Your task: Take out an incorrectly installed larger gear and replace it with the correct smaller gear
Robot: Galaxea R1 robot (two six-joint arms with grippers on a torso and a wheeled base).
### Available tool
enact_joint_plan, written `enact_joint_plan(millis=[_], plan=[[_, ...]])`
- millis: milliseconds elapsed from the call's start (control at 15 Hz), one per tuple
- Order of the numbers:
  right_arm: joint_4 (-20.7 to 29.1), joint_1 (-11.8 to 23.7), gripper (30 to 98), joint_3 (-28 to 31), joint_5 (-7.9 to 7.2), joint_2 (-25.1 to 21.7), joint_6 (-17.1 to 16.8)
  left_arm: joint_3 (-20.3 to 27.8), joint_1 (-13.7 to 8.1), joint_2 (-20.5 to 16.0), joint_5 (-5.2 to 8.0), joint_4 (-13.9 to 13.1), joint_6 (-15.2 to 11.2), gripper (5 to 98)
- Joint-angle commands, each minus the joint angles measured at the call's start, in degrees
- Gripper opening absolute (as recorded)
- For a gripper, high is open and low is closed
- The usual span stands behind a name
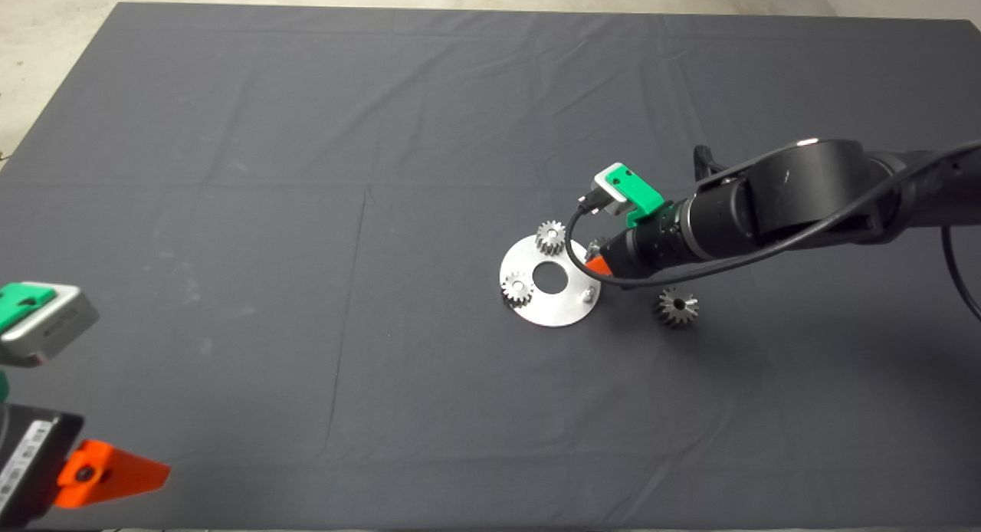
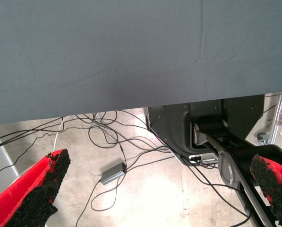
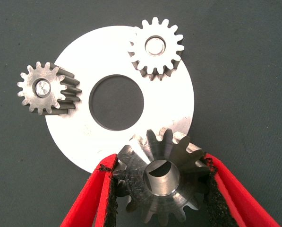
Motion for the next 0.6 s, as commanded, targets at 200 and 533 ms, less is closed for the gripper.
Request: enact_joint_plan(millis=[200, 533], plan=[[0.8, 1.6, 40.3, 0.9, 0.17, 0.6, -1.3, 0.7, -0.2, -0.1, 2.01, -0.6, -0.1, 98.3], [0.7, 1.3, 40.3, 3.1, -1.77, 0.2, -3.2, 0.7, -0.2, -0.1, 1.96, -0.6, -0.1, 98.3]])
